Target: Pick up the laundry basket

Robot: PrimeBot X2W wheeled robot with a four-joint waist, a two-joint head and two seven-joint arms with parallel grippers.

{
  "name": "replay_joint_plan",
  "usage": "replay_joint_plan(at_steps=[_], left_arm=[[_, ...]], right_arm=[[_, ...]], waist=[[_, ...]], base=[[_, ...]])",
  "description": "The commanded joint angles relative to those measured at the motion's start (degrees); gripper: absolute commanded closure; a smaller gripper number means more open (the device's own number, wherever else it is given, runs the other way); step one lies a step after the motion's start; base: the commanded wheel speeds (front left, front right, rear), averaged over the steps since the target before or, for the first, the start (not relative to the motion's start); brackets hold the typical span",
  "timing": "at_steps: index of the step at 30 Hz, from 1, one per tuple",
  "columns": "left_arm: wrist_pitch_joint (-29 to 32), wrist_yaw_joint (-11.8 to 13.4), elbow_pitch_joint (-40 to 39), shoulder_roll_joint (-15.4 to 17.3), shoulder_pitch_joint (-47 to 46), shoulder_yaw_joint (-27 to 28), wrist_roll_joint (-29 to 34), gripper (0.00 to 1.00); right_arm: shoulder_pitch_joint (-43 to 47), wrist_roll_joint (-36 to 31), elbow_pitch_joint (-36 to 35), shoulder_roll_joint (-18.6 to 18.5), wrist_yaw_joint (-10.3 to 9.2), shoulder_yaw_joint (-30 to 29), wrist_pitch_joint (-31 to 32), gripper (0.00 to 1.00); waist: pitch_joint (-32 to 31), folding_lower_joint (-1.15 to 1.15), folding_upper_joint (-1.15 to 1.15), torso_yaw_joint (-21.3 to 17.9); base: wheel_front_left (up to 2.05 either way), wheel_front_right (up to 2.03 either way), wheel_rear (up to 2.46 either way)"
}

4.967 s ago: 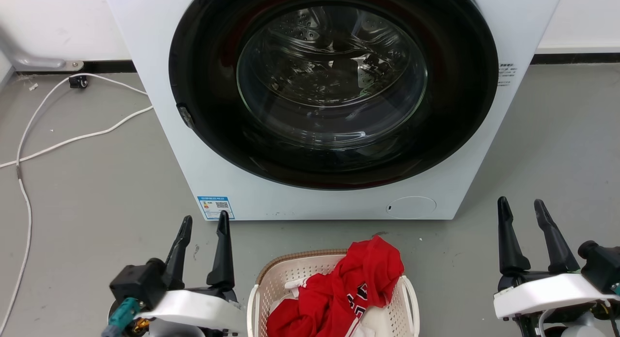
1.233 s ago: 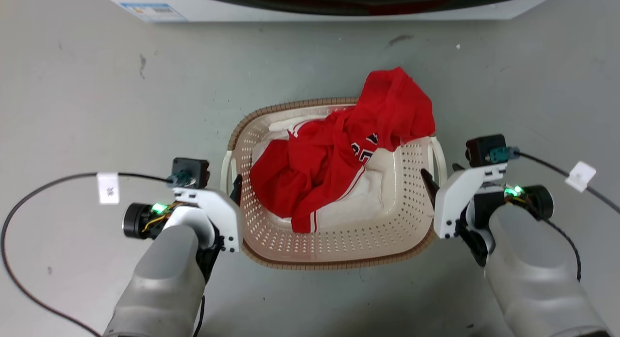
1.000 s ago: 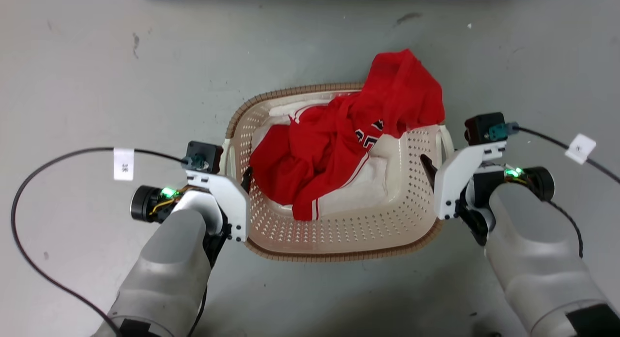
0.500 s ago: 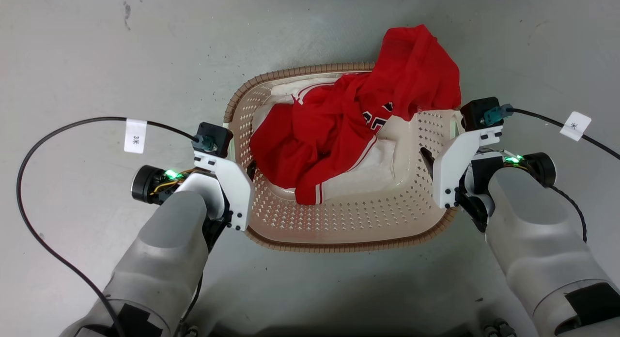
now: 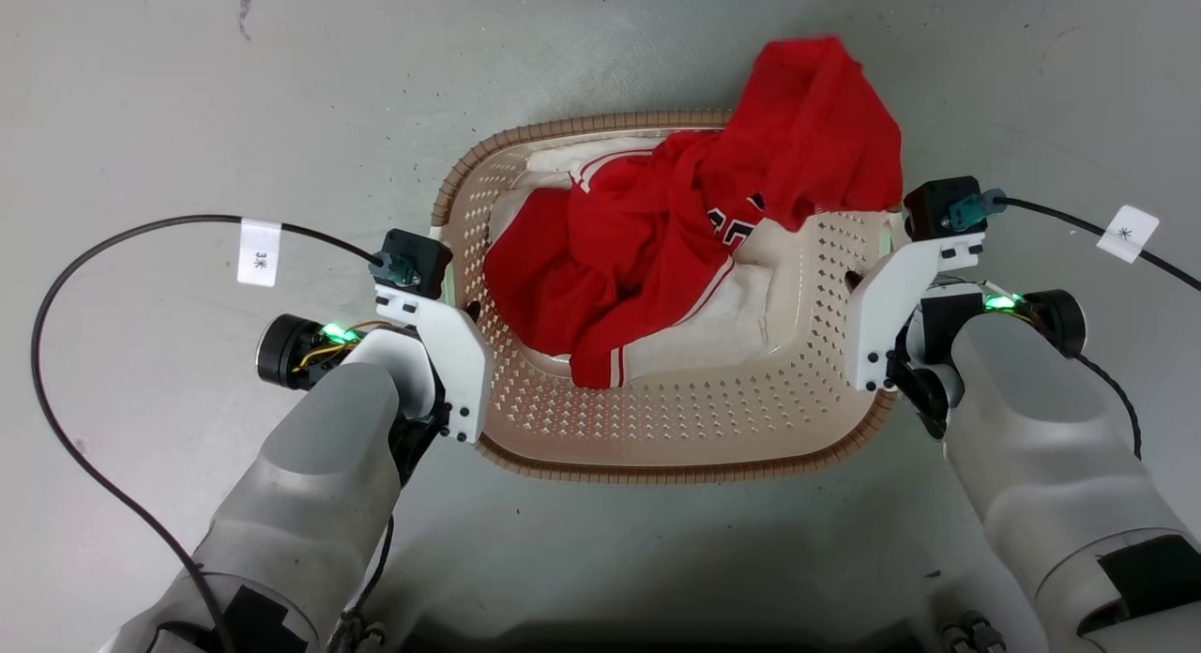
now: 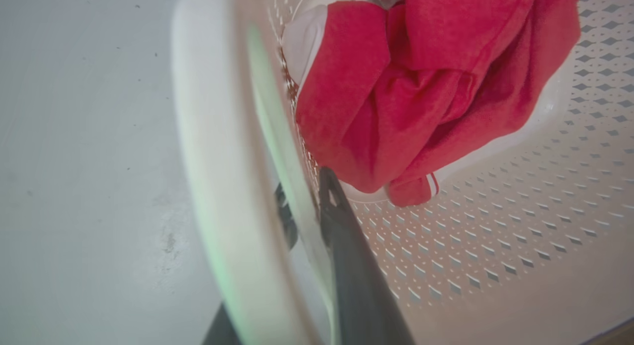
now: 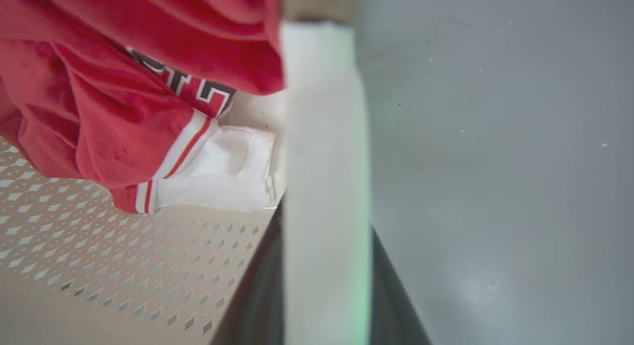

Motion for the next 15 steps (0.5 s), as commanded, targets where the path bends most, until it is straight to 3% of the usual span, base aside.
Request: replay_joint_plan(at_steps=[1,15], left_arm=[[-0.2,-0.1,-0.3,0.5,-0.8,-0.9,-0.3,1.0],[6.3,-0.1,-4.9,3.8,2.0,-10.6,-11.2,1.0]], right_arm=[[-0.6,-0.7,0.2,0.0,0.03,0.3,0.3,1.0],[2.7,1.6,0.7,0.0,0.09,2.1,10.9,1.0]], waist=[[-0.1,0.0,0.0,0.0],[-9.9,0.0,0.0,-1.7]], base=[[0.0,0.0,0.0],[0.0,0.0,0.0]])
